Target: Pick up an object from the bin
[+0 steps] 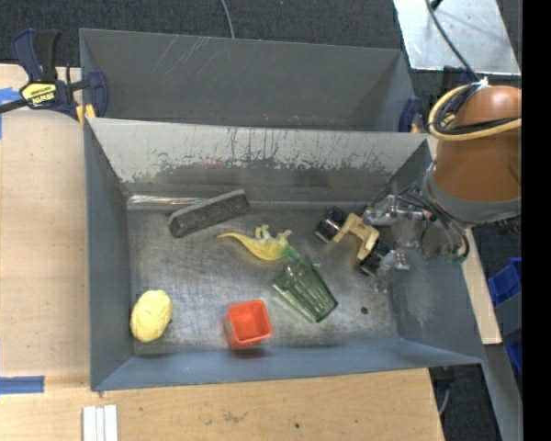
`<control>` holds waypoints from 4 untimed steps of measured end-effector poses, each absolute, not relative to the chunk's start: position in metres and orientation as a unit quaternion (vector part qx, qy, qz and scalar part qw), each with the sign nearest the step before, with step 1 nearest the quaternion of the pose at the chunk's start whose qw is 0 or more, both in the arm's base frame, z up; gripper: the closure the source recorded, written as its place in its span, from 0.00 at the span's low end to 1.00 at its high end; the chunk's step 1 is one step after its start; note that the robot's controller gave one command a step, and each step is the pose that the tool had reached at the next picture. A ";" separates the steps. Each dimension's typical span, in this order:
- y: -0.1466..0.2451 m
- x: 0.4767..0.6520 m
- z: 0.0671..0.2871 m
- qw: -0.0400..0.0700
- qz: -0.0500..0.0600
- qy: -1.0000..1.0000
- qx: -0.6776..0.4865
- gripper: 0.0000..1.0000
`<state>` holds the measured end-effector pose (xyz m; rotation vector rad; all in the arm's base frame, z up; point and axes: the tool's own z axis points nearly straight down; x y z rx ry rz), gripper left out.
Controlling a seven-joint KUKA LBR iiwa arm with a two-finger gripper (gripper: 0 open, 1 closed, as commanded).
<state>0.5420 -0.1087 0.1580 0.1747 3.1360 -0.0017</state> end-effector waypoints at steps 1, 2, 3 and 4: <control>-0.112 0.571 0.181 0.001 0.001 0.998 0.062 0.00; -0.127 0.574 0.162 0.009 -0.002 0.998 0.067 0.00; -0.141 0.598 0.100 0.004 0.000 0.997 0.083 0.00; -0.141 0.604 0.086 -0.003 0.002 0.994 0.108 0.00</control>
Offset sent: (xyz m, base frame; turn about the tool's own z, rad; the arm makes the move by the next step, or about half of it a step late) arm 0.0229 -0.0344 -0.0876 0.0321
